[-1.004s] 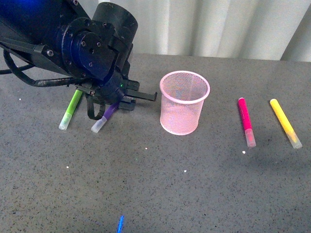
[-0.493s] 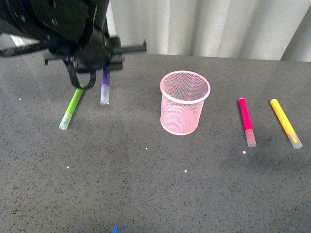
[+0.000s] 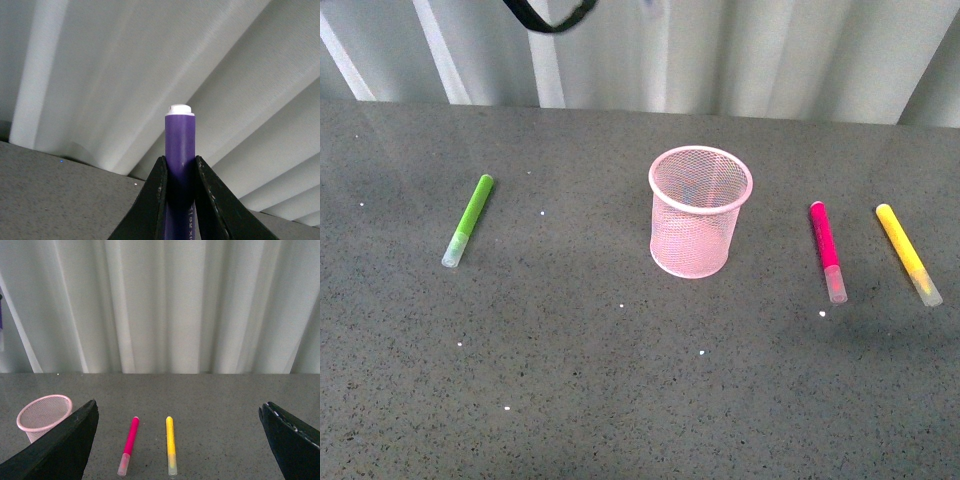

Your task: Insert purple and pink pens into pink cup

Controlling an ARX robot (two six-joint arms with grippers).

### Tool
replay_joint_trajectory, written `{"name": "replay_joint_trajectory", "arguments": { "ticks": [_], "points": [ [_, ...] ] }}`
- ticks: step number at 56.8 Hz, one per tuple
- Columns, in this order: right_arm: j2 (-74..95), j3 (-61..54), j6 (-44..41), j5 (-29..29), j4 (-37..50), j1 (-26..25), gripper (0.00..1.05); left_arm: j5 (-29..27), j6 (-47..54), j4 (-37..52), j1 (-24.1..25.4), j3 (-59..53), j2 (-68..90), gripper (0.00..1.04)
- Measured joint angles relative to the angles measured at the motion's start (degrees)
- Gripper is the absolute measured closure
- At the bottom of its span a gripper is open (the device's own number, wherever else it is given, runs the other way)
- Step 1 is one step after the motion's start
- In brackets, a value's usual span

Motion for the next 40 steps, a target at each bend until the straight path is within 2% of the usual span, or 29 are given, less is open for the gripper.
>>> {"name": "replay_joint_trajectory", "arguments": {
  "ticks": [13, 26, 40],
  "points": [
    [0.0, 0.0, 0.0, 0.0, 0.0, 0.0, 0.07, -1.86, -2.08, 10.47, -4.76, -2.6, 7.19, 0.93],
    [0.0, 0.0, 0.0, 0.0, 0.0, 0.0, 0.07, -3.37, -3.41, 19.34, -6.88, -4.59, 13.68, 0.93],
    [0.0, 0.0, 0.0, 0.0, 0.0, 0.0, 0.07, -4.52, -3.52, 21.86, -6.95, -4.33, 19.32, 0.93]
  ]
}}
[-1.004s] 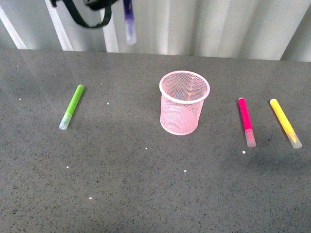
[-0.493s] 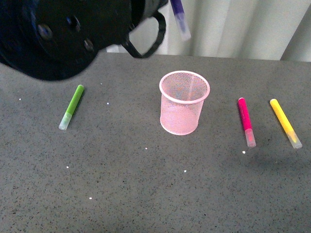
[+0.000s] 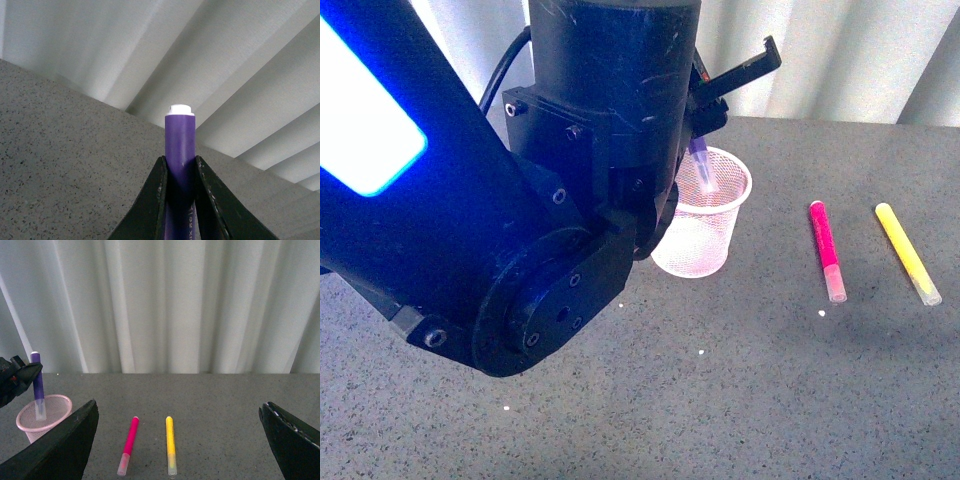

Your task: Insert purple and pink pens into pink cup

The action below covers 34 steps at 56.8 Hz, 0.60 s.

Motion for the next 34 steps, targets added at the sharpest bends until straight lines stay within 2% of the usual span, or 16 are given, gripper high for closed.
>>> {"name": "replay_joint_trajectory", "arguments": {
  "ticks": [14, 20, 25, 34],
  "points": [
    [0.0, 0.0, 0.0, 0.0, 0.0, 0.0, 0.07, -0.61, -0.11, -0.02, -0.15, 1.01, 0.63, 0.93],
    [0.0, 0.0, 0.0, 0.0, 0.0, 0.02, 0.07, -0.61, -0.07, 0.0, -0.13, 1.03, 0.63, 0.75],
    [0.0, 0.0, 0.0, 0.0, 0.0, 0.0, 0.07, -0.59, -0.07, 0.81, -0.13, 0.83, 0.63, 0.55],
    [0.0, 0.0, 0.0, 0.0, 0.0, 0.02, 0.07, -0.35, -0.09, 1.42, 0.26, -1.05, -0.04, 0.28]
  ]
}}
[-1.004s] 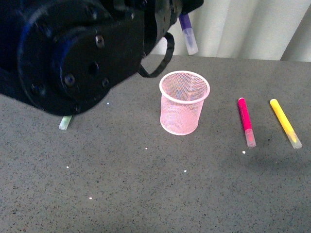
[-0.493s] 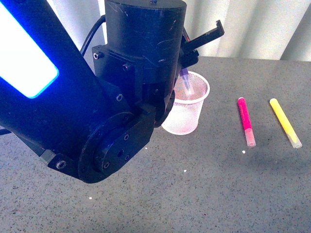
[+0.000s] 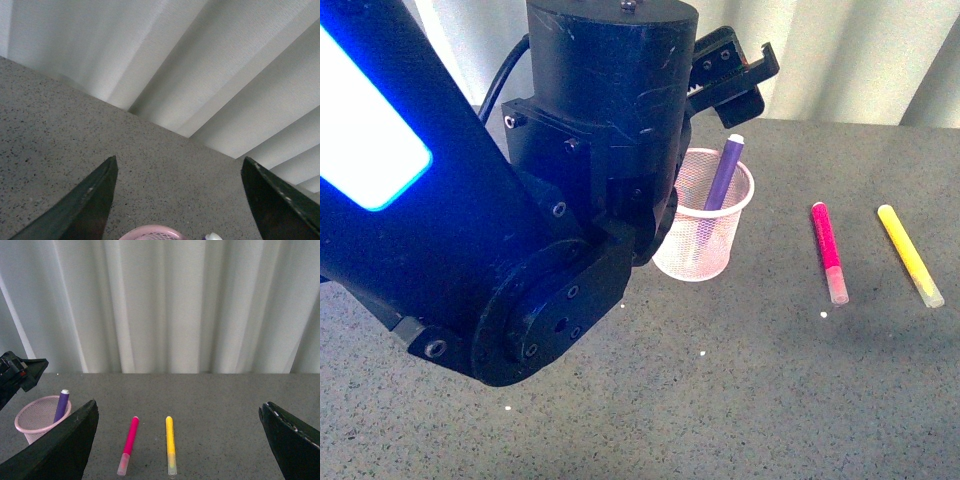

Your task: Insert purple and pink pens into pink cup

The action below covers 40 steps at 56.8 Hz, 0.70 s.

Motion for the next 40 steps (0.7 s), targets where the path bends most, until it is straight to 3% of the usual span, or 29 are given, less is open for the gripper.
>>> {"name": "replay_joint_trajectory", "arguments": {
  "ticks": [7, 22, 40],
  "points": [
    [0.0, 0.0, 0.0, 0.0, 0.0, -0.02, 0.07, 0.68, -0.11, -1.29, 1.18, -2.6, -4.09, 0.05],
    [0.0, 0.0, 0.0, 0.0, 0.0, -0.02, 0.07, 12.9, 3.98, -17.18, 7.61, -12.44, -27.23, 0.07],
    [0.0, 0.0, 0.0, 0.0, 0.0, -0.02, 0.07, 31.69, 10.62, -34.25, 30.36, -27.15, -60.33, 0.07]
  ]
}}
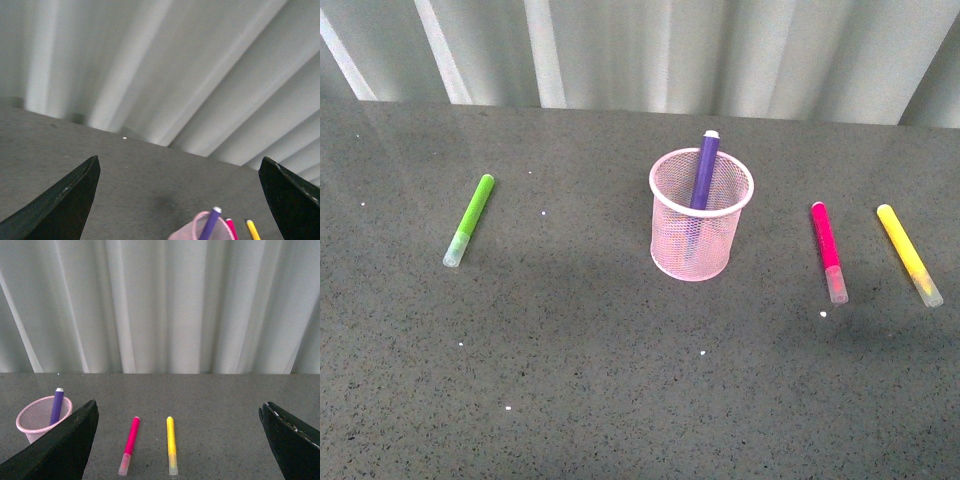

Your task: Insert purple and pink pens into pink cup

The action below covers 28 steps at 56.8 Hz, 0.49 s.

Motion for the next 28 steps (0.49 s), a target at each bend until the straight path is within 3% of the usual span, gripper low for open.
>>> {"name": "replay_joint_trajectory", "arguments": {
  "ticks": [13, 18, 28],
  "points": [
    [0.0, 0.0, 0.0, 0.0, 0.0, 0.0, 0.07, 8.9, 1.33, -7.74, 13.51, -6.82, -14.58, 0.07],
    [0.0, 0.0, 0.0, 0.0, 0.0, 0.0, 0.07, 2.95, 12.09, -5.66, 15.52, -11.52, -20.0, 0.25],
    [0.0, 0.0, 0.0, 0.0, 0.0, 0.0, 0.07, 0.15, 21.31, -5.42, 13.18, -17.51, -26.08, 0.56]
  ]
}}
